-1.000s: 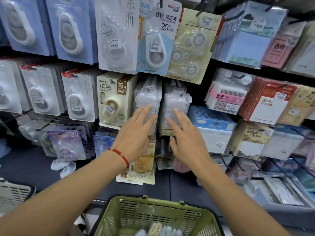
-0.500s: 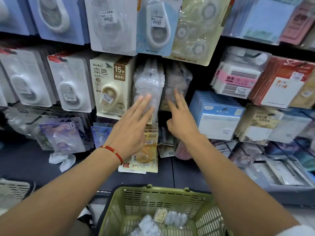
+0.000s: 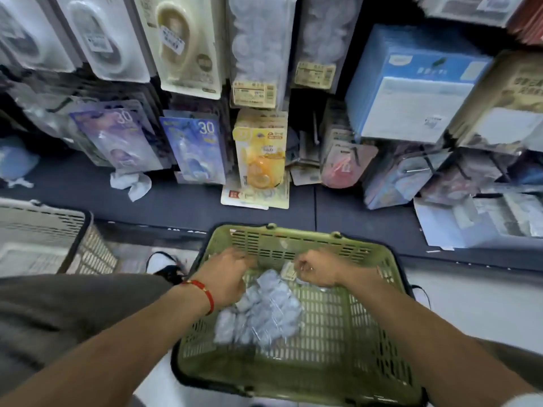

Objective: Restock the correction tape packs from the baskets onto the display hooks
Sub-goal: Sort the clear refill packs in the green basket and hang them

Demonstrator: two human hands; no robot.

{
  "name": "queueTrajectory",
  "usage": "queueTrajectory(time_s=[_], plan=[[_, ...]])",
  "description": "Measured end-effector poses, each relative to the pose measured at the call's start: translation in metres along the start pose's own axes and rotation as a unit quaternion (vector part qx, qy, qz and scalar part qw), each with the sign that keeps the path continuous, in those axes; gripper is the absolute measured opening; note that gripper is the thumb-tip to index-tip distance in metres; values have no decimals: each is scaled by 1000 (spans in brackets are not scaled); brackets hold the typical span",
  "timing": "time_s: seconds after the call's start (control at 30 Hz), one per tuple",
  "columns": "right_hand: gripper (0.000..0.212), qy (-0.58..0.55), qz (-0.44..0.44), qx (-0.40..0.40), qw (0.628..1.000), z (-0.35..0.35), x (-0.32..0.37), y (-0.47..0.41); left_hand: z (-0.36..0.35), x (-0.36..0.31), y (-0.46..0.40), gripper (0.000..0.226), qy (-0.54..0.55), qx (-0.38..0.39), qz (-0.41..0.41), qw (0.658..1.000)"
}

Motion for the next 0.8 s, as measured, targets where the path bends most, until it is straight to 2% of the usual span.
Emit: queueTrajectory(time_s=[0.1, 0.17, 0.23, 0.27, 0.33, 0.57, 0.63, 0.73, 0.8], plan=[[40, -24, -65, 91, 993, -93, -22, -18, -60, 2, 1, 50, 88, 40, 92, 991], [75, -119, -115, 137, 977, -142, -29, -21, -90, 1, 6, 44, 158, 37, 156, 974], [113, -154, -137, 143, 968, -175, -22, -25, -112, 0, 11, 40, 194, 38, 200, 959], [126, -129, -138, 136, 973, -186, -15, -27, -120, 1, 13, 40, 203, 39, 218, 954], [139, -74, -140, 107, 981, -195, -4, -31, -128, 2, 15, 39, 213, 36, 241, 946], [116, -128, -91, 78, 984, -173, -18, -29, -116, 14, 12, 37, 252, -10, 280, 926], [102, -195, -87, 81, 974, -172, -22, -25, -111, 13, 11, 39, 249, -28, 276, 928], [65, -361, -130, 98, 918, -162, -41, -15, -104, 10, 7, 46, 252, -63, 279, 924], [38, -474, -164, 122, 856, -153, -60, -9, -101, 7, 4, 52, 276, -99, 293, 910]])
Point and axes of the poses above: each hand's wrist, its own y-axis away from the middle knuckle, its own z-axis out of the back of the hand, x = y × z, the point moved 6 cm from there along -y, towards the middle knuckle, and after that the axes turned 14 degrees about -z, right-handed, at the moved point
